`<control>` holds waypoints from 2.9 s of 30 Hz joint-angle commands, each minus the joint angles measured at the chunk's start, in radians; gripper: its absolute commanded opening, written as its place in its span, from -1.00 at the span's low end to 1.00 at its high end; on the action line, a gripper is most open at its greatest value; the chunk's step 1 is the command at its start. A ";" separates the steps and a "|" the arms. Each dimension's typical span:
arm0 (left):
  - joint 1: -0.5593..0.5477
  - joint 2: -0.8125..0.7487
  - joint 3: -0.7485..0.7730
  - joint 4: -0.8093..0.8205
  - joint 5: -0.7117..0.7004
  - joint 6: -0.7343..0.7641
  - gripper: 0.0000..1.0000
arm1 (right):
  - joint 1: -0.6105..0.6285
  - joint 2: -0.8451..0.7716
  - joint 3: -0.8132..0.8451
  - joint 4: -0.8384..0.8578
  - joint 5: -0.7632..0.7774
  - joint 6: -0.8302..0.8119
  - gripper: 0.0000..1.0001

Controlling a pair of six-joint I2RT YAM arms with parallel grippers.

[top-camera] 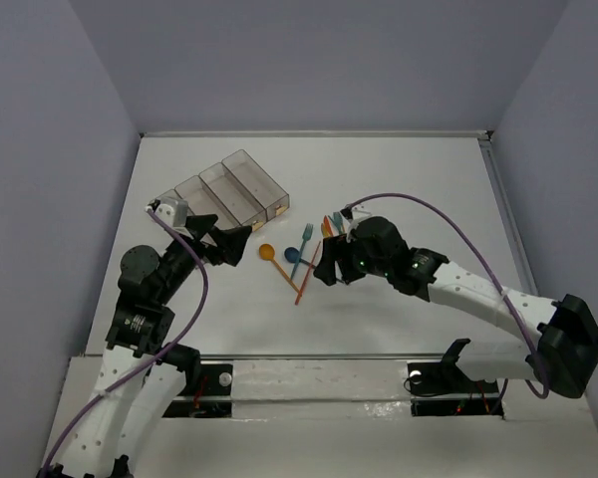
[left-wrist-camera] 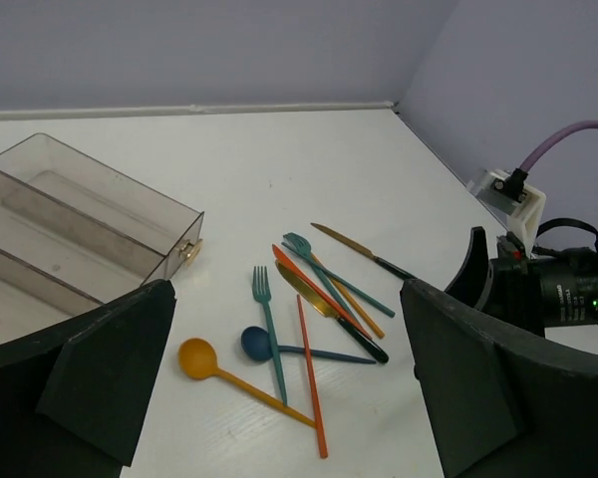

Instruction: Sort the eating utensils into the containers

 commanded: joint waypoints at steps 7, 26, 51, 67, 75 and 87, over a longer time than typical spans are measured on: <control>-0.005 -0.020 0.050 -0.005 -0.061 0.014 0.98 | 0.066 0.057 -0.017 0.192 0.154 0.149 0.61; -0.025 -0.056 0.047 -0.011 -0.068 0.015 0.98 | 0.112 0.336 -0.044 0.378 0.208 0.330 0.02; -0.053 -0.063 0.044 -0.012 -0.074 0.015 0.98 | 0.112 0.529 0.017 0.375 0.294 0.373 -0.61; -0.053 -0.085 0.062 -0.028 -0.161 -0.002 0.98 | 0.112 0.325 0.142 0.307 0.246 0.116 -0.98; -0.053 -0.117 0.106 -0.132 -0.491 -0.037 0.98 | 0.112 0.523 0.512 0.347 0.209 -0.188 -1.00; -0.053 -0.261 0.076 -0.117 -0.690 -0.066 0.98 | 0.112 0.986 1.088 0.438 -0.128 -0.030 -1.00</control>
